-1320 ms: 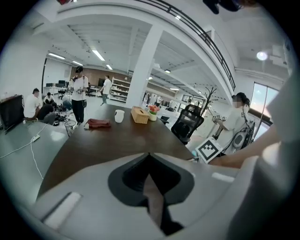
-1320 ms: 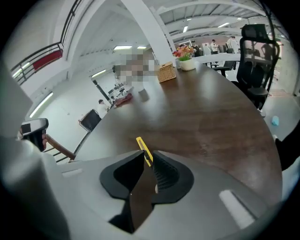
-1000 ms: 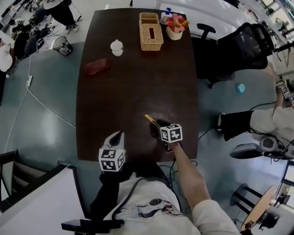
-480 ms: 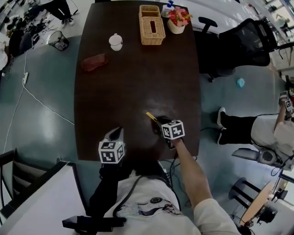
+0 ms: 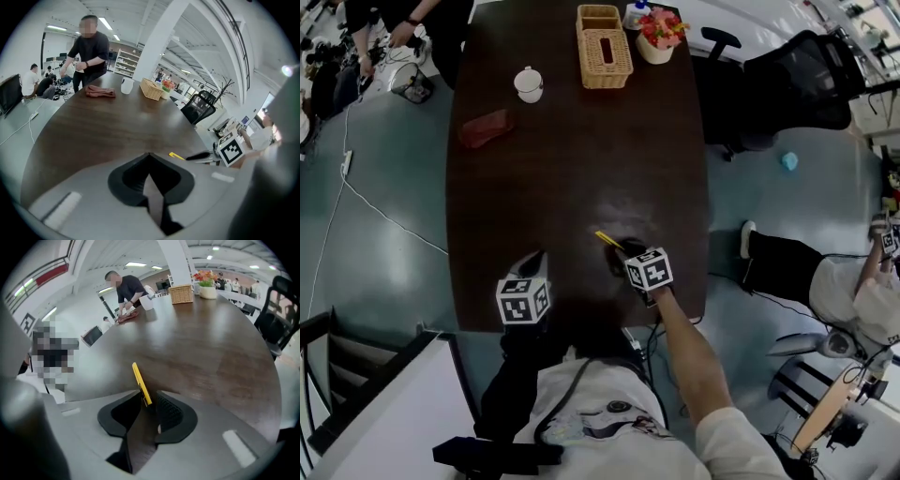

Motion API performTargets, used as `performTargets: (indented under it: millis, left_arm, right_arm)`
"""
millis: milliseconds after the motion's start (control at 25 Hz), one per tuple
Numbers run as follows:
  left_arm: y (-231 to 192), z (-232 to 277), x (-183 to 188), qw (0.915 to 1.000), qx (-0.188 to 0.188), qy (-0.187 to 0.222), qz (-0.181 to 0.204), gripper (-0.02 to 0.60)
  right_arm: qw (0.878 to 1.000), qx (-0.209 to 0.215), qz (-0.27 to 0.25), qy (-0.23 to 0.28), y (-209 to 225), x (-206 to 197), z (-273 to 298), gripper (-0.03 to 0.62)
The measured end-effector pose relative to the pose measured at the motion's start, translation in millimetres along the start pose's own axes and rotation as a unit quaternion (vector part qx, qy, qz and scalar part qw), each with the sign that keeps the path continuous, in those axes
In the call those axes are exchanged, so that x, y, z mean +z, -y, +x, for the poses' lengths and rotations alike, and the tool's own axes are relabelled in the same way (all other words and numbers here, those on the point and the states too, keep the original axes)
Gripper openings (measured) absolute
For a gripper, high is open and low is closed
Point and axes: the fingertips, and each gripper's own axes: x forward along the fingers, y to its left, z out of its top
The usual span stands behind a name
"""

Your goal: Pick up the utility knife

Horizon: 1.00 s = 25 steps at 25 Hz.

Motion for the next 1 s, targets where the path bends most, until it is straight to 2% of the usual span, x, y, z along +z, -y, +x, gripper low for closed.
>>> performTargets:
  millis: [200,400,640,840,1000]
  left_arm:
    - [-1.2,2.7,-2.8,1.0,-0.006,-0.005,0.003,-0.002]
    - [-1.5,3.3,-2.4,0.9999,-0.009,-0.007,0.006,-0.003]
    - [2.3,-2.4,-5.1,0.9999,-0.007,-0.004,0.008,-0.002]
    - [4.4,-7.6,2.0,0.9999,-0.004,0.013,0.005,-0.002]
    - [14.4,-15.7,10.2,0.9991,-0.007,0.041,0.007,-0.002]
  right_arm:
    - [0.992,-0.075,-0.097,-0.004,-7.4,-1.7,3.1,0.091]
    - [0.984,-0.104,-0.145,-0.016,-14.5,-3.4,6.5,0.052]
    - [0.986,-0.115,-0.122,-0.005,-16.6,-3.4,2.0,0.052]
    - [0.988,-0.111,-0.08,0.077,-24.1,22.6,-22.7,0.052]
    - [0.978,-0.118,-0.057,0.164,-33.3,50.7,-71.0,0.052]
